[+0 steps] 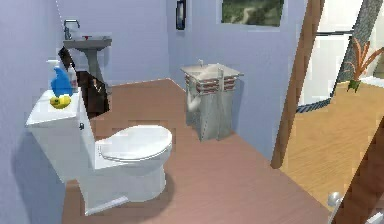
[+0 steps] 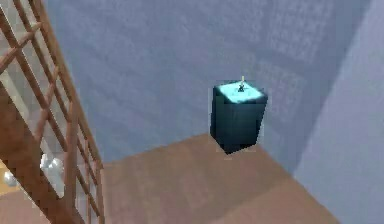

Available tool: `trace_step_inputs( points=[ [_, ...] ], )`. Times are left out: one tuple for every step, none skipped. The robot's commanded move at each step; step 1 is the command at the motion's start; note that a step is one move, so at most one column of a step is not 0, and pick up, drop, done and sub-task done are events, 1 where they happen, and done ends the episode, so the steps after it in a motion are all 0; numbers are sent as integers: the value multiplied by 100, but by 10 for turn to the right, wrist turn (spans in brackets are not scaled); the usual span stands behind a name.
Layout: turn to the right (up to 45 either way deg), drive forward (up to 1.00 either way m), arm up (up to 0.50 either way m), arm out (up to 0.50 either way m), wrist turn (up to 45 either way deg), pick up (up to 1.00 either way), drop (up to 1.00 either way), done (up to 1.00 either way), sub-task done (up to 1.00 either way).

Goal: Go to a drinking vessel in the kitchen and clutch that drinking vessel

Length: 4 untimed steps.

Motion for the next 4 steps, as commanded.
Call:
trace_step_inputs(
  points=[
    [0,80,0,0,0,0,0,0,0],
    [450,0,0,0,0,0,0,0,0],
    [240,0,0,0,0,0,0,0,0],
    [0,100,0,0,0,0,0,0,0]
  ],
)
